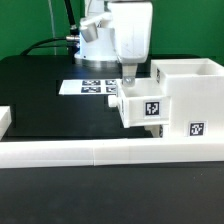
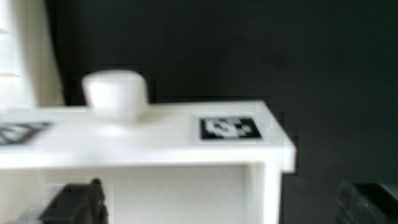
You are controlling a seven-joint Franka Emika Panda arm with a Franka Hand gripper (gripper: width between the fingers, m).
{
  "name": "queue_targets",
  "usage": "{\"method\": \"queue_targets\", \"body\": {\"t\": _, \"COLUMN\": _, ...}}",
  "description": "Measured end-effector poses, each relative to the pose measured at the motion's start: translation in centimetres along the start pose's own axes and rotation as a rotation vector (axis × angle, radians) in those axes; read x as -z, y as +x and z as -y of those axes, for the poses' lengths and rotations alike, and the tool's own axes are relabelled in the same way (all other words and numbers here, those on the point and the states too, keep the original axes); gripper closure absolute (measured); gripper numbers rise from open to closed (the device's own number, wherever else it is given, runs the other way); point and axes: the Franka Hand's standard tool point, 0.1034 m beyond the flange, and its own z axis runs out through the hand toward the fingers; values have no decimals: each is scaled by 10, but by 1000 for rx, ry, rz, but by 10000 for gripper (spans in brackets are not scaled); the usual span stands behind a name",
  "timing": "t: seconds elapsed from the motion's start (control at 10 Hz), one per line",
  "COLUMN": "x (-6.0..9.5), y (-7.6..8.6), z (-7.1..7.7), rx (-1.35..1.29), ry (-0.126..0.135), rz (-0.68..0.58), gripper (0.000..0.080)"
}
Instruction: Assemble drawer
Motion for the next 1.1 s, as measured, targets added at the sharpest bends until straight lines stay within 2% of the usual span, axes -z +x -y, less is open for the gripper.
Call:
{"method": "queue_targets", "body": {"t": 0.2, "x": 9, "y": -20, "z": -7, "rx": 1, "ry": -9, "rz": 3, "gripper": 150}}
{"method": "queue_targets", "body": {"t": 0.4, "x": 3, "y": -29, "z": -3, "rx": 22, "ry": 0, "rz": -33, "gripper": 150}}
{"method": "queue_targets", "body": {"t": 0.5, "x": -1, "y": -41, "z": 0, "rx": 13, "ry": 0, "rz": -83, "gripper": 150}}
{"method": "queue_targets", "body": {"t": 0.6, "x": -13, "y": -51, "z": 3, "rx": 15, "ry": 7, "rz": -134, "gripper": 150}}
{"method": "queue_targets", "body": {"t": 0.7, "x": -21, "y": -56, "z": 0, "rx": 9, "ry": 20, "rz": -164, "gripper": 150}}
{"method": "queue_targets", "body": {"t": 0.9, "x": -31, "y": -57, "z": -12, "rx": -2, "ry": 32, "rz": -216, "gripper": 150}}
{"method": "queue_targets", "body": {"t": 1.1, "x": -37, "y": -42, "z": -17, "rx": 12, "ry": 36, "rz": -231, "gripper": 150}}
